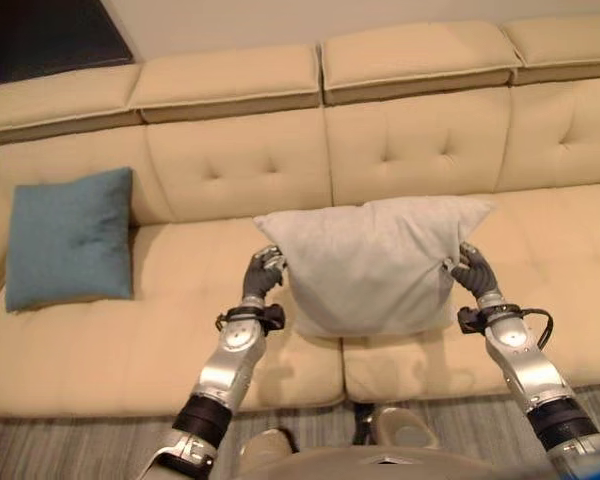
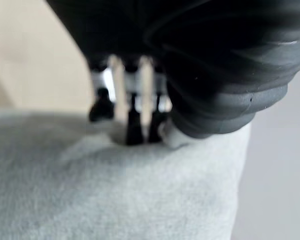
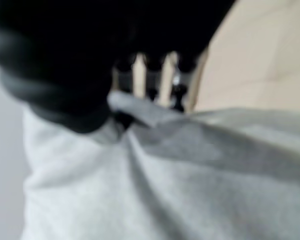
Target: Pick up all the scattered cushions and arrange them neatly on the sofa.
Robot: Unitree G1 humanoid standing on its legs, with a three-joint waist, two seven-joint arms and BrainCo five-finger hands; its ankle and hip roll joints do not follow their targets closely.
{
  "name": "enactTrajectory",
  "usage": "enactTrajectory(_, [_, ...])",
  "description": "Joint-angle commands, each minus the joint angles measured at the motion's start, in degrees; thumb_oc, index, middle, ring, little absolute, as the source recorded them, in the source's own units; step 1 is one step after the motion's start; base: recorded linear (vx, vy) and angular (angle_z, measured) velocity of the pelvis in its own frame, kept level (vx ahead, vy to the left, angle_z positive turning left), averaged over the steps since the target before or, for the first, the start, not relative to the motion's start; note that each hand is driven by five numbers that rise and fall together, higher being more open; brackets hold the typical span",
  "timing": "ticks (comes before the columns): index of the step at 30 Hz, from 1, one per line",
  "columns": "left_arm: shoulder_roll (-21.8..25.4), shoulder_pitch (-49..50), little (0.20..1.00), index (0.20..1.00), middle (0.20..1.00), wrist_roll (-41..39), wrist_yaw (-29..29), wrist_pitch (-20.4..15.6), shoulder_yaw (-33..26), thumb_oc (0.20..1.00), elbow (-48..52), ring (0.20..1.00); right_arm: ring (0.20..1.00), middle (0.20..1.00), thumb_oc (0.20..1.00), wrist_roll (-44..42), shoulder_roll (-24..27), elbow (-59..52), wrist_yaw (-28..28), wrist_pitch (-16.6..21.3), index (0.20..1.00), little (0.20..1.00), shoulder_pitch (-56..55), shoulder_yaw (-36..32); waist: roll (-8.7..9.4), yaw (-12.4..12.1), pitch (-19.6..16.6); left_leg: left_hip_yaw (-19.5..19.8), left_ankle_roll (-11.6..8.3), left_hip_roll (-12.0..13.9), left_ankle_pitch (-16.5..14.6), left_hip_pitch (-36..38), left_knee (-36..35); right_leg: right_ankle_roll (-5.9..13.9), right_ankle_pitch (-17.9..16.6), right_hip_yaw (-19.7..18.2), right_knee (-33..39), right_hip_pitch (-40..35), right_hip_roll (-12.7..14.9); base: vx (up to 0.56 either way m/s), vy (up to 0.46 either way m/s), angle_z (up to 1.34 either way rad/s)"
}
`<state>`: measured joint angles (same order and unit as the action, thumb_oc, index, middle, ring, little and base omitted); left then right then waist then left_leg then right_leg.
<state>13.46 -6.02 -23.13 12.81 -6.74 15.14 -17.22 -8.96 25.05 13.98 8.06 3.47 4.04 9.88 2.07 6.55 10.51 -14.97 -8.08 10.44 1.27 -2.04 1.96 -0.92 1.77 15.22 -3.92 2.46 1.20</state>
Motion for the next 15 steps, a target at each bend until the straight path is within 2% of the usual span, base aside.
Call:
enactTrajectory(1, [-0.3, -2.6, 0.200, 0.200, 0.200, 0.1, -1.5, -4.1, 1.4, 0.200, 5.3, 0.200, 0.200, 0.200, 0.200, -1.8, -2.1, -6.5, -1.0, 6.0, 0.200, 0.200, 1.9, 1.6, 1.29, 0.1, -3.0, 1.0, 1.06, -2.6, -0.5, 1.8, 3.4, 7.54, -2.3, -3.8, 3.6, -2.3, 4.1, 0.16, 0.098, -0.41])
enactTrajectory(2, [-0.3, -2.6, 0.200, 0.200, 0.200, 0.1, -1.5, -4.1, 1.4, 0.200, 5.3, 0.200, 0.200, 0.200, 0.200, -1.7, -2.1, -6.5, -1.0, 6.0, 0.200, 0.200, 1.9, 1.6, 1.31, 0.1, -2.9, 1.0, 1.07, -2.6, -0.4, 2.0, 3.2, 7.55, -2.3, -3.9, 3.7, -2.3, 4.1, 0.13, 0.151, -0.26])
enactTrajectory(3, [-0.1, -2.3, 0.200, 0.200, 0.200, 0.2, -1.5, -4.1, 1.0, 0.200, 6.3, 0.200, 0.200, 0.200, 0.200, -1.3, -2.7, -6.7, -0.8, 5.9, 0.200, 0.200, 2.2, 1.5, 0.75, -0.4, -3.0, 1.5, 1.63, -4.4, -0.9, 2.7, 2.4, 8.18, -2.7, -4.4, 3.5, -2.3, 5.0, 0.12, 0.164, -0.21])
enactTrajectory(7, [1.1, -2.1, 0.200, 0.200, 0.200, 0.5, -1.4, -4.4, 0.1, 0.200, 7.8, 0.200, 0.200, 0.200, 0.200, -0.6, -3.4, -7.2, -0.4, 5.9, 0.200, 0.200, 3.8, 1.4, -0.03, -0.8, -3.1, -0.9, 2.76, -6.4, -1.4, 3.8, 0.3, 9.18, -2.9, -5.2, 1.7, -1.5, 6.7, 0.10, 0.167, -0.19])
enactTrajectory(15, [2.5, -5.0, 0.200, 0.200, 0.200, 1.9, 0.5, -4.7, -0.4, 0.200, 9.6, 0.200, 0.200, 0.200, 0.200, 1.3, -3.5, -7.9, 0.6, 5.8, 0.200, 0.200, 9.1, 2.9, -0.50, -2.4, -3.3, -2.1, 3.48, -7.7, -1.9, 4.3, -1.5, 10.19, -2.7, -4.5, 1.3, -1.4, 8.5, 0.08, 0.066, 0.02])
